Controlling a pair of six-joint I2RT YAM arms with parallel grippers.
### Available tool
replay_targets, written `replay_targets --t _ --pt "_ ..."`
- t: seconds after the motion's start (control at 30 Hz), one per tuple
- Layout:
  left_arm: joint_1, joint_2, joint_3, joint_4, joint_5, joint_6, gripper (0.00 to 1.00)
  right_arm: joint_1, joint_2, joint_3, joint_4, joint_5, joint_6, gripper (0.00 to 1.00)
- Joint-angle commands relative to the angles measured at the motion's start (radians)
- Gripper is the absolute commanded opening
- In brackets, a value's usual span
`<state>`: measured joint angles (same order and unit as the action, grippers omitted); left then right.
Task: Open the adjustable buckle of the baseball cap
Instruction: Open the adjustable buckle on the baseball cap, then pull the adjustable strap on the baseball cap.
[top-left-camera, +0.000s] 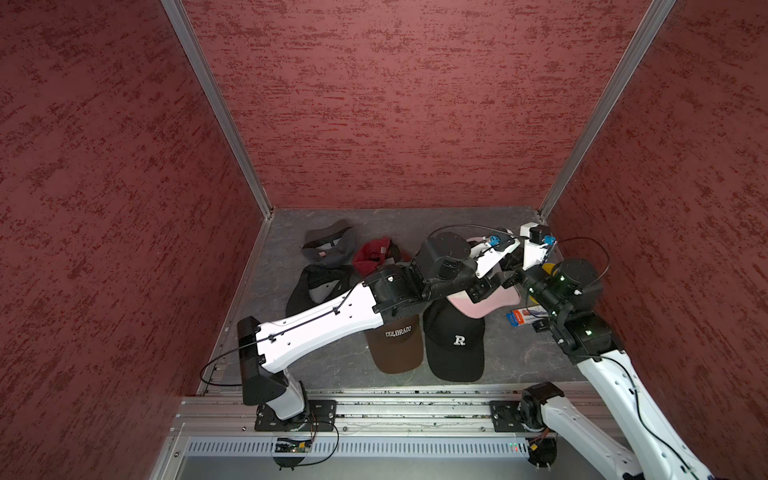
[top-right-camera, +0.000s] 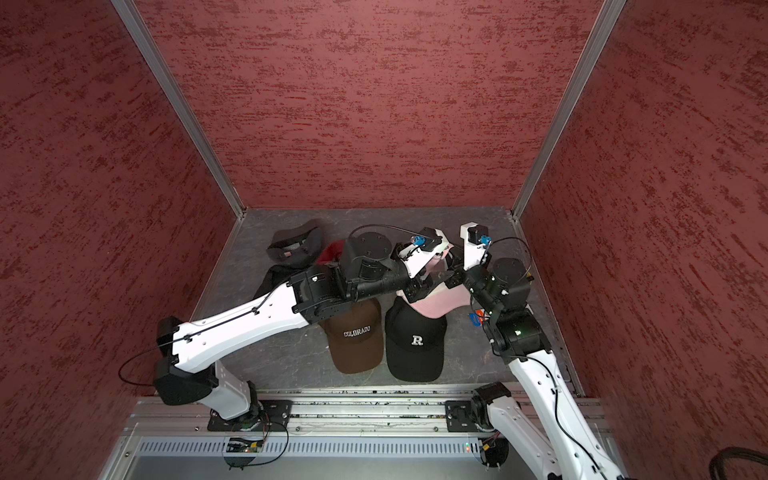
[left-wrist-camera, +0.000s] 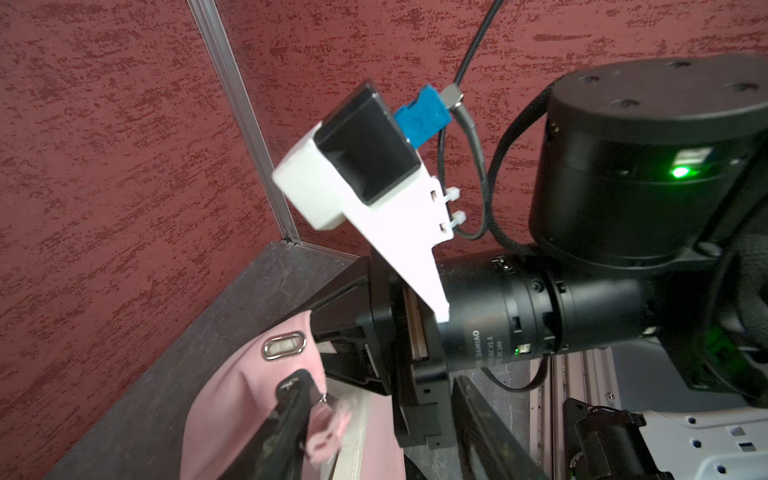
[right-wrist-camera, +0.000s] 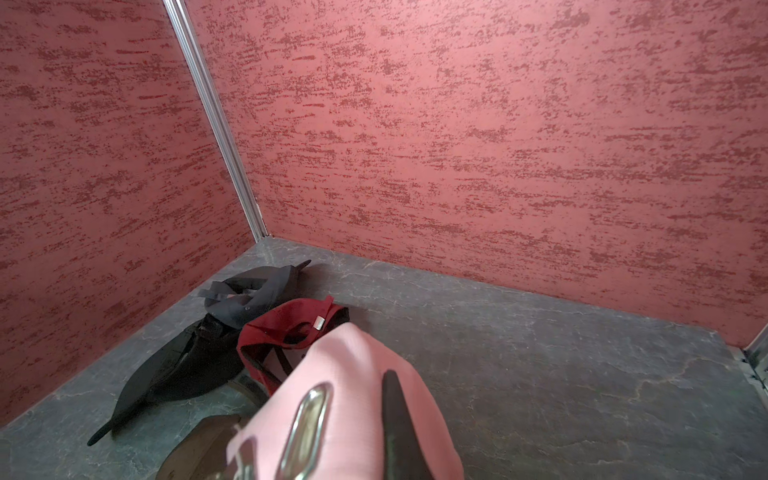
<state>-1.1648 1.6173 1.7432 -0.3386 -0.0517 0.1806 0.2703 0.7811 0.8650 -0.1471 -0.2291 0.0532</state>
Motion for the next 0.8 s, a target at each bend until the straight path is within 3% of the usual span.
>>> replay_targets --t 0.0,0.2,0.37,0.53,0.77 --pt "0.012 -0.033 0.009 0.021 -0.027 -0.005 0.6 -0.002 -0.004 0.037 0.038 -0.026 0.015 0.0" --pt "0.114 -0.187 -0.164 0.1 0.038 -0.113 0.55 -0.002 0.003 0.051 0.017 -0.062 0.019 0.0" --pt "0.145 -0.255 -0.284 0.127 0.065 -0.165 0.49 -0.002 0.019 0.069 0.009 -0.086 0.022 0.0" --pt "0.145 -0.217 -0.296 0.112 0.164 -0.18 0.42 -0.001 0.029 0.083 0.006 -0.101 0.022 0.0" --pt "0.143 -0.126 -0.283 0.135 0.222 -0.194 0.42 -0.002 0.021 0.095 0.0 -0.128 0.026 0.0"
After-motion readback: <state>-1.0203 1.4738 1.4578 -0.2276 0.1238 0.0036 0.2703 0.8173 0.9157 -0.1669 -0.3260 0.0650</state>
